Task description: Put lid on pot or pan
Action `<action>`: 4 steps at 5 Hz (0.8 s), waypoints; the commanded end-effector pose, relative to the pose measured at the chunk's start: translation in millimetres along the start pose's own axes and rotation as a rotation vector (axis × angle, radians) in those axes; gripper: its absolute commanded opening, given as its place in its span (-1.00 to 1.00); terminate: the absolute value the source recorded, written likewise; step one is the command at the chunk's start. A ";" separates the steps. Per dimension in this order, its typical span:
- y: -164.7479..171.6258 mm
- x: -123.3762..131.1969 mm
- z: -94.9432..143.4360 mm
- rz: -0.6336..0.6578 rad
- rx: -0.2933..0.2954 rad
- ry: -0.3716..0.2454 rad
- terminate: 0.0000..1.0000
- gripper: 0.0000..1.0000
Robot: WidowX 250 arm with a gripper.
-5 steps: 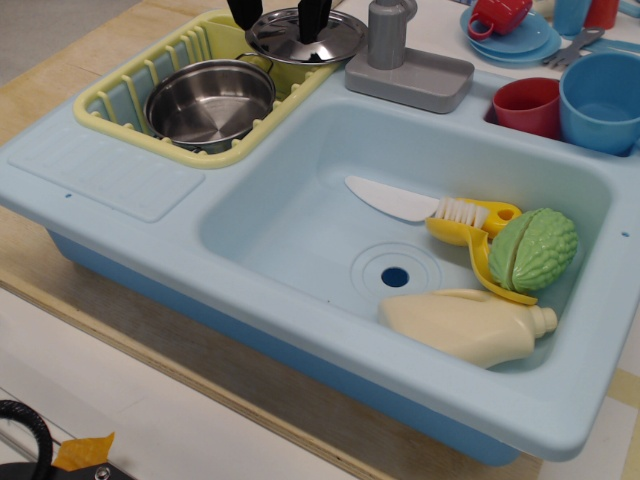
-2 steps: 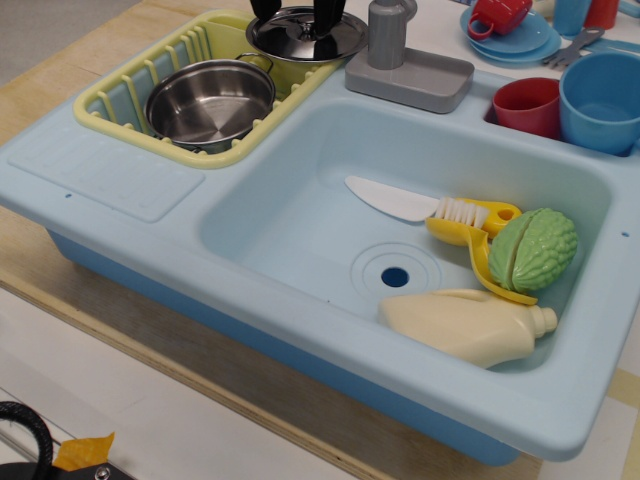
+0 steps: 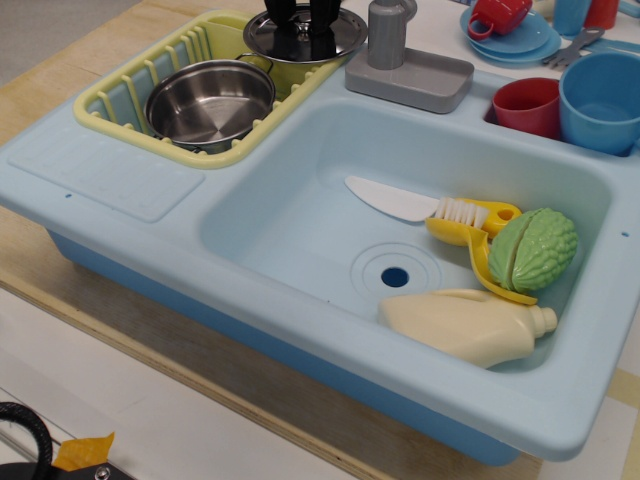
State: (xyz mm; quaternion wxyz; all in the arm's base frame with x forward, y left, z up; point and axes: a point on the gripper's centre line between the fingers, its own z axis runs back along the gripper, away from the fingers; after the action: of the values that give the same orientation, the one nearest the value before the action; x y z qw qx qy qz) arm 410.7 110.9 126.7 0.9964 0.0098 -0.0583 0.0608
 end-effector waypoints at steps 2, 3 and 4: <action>1.9 -10.2 30.4 0.030 0.002 -0.037 -1.00 -1.00; 5.1 -21.4 46.3 0.070 0.033 -0.002 -1.00 -1.00; 6.0 -38.7 50.1 0.116 0.051 -0.001 -1.00 -1.00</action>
State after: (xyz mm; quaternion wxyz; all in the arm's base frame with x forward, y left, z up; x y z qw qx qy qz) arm 353.0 106.6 148.9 0.9909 0.0297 -0.0161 0.1305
